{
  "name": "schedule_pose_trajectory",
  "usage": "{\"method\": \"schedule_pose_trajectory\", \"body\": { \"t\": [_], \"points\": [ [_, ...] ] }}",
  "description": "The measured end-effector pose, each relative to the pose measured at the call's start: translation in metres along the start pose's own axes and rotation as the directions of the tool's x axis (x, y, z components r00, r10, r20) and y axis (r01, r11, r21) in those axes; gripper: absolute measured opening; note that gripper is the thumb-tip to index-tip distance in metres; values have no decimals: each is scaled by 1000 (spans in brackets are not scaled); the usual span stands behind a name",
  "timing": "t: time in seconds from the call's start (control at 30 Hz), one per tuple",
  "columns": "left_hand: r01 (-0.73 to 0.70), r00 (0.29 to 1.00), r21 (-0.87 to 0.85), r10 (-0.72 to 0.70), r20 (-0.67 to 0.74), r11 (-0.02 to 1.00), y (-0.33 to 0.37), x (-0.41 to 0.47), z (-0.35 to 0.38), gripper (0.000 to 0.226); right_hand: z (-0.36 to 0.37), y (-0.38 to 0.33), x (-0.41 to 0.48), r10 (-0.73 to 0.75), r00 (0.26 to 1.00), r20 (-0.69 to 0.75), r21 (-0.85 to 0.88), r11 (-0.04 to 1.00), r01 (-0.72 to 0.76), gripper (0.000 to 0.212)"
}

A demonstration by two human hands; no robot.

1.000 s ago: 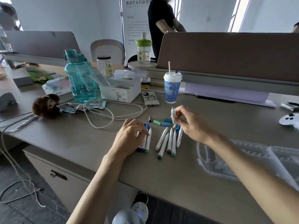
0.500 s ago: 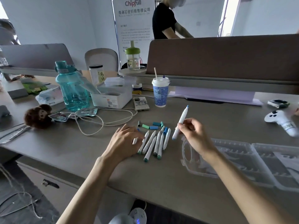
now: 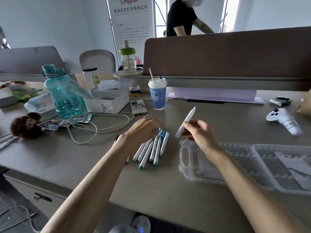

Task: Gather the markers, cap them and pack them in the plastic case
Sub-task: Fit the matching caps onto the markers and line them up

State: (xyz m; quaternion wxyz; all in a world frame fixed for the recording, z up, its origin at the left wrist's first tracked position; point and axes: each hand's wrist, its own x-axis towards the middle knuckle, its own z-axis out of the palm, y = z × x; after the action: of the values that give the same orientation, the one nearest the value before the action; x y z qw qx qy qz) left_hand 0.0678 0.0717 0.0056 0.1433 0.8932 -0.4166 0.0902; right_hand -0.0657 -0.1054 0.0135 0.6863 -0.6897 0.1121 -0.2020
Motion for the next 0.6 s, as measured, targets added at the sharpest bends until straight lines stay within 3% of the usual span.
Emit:
{"method": "schedule_pose_trajectory", "body": {
  "t": [0.1,0.4,0.5,0.6],
  "points": [
    [-47,989,45,40,140,998,-4,15,4,29,-2,-4,0,-9,999,-34,-3,1000,9,7],
    [-42,973,39,32,231,998,-2,30,7,37,-6,-4,6,-19,998,-66,-26,1000,17,9],
    [-23,991,-40,29,133,999,2,25,2,32,-7,-4,7,-31,997,-73,-30,999,29,7],
    [95,991,-273,-116,-60,957,9,12,-8,24,-8,-6,6,-53,997,-51,-35,998,51,6]
  ]
}}
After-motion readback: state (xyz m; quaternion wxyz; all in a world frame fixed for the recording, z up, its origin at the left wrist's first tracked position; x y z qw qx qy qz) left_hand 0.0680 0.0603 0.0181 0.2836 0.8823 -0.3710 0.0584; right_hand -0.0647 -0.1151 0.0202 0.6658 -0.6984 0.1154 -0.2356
